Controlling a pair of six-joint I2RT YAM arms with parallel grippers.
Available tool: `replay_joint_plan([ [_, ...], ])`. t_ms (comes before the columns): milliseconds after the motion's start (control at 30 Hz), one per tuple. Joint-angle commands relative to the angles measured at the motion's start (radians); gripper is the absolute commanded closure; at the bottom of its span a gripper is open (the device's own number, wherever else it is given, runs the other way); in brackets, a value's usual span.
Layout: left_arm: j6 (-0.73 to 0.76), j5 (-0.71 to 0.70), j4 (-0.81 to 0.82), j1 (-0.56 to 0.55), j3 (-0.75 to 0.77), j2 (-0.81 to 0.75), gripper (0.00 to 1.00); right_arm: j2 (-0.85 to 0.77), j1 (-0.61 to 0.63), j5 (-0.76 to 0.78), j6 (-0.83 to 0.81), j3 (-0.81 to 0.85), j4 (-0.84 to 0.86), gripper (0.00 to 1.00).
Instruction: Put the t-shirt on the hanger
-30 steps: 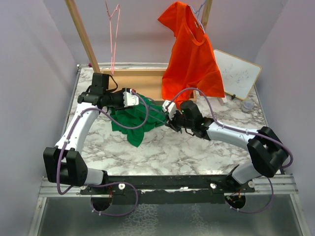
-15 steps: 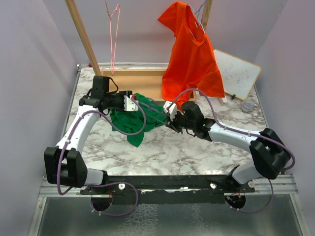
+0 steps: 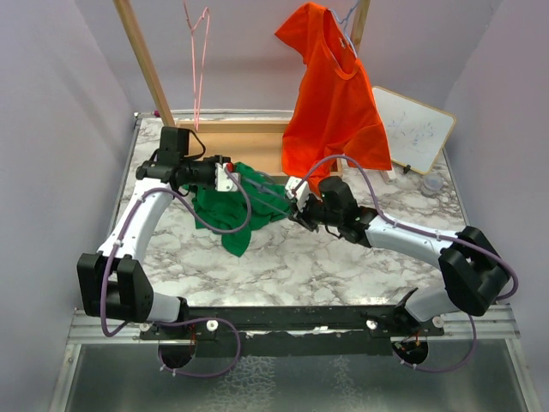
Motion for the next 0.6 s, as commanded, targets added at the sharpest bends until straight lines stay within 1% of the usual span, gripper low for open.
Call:
replay_joint_plan([
  [0,0.033,0.143,-0.063,0.0,0.034,-0.021,0.64,-0.018,0.005,-0.044,-0.018,0.022,0.075,0.99],
  [300,0.035,0.197,-0.134,-0.038,0.039,-0.061,0.64,0.025,0.005,-0.065,-0.021,0.07,0.08,0.99],
  [433,0.02,0.201,-0.133,-0.068,0.031,-0.075,0.64,0.043,0.004,-0.074,-0.021,0.095,0.07,0.99],
  [567,-0.033,0.197,-0.093,-0.106,0.011,-0.082,0.64,0.051,0.005,-0.082,-0.022,0.108,0.07,0.99],
])
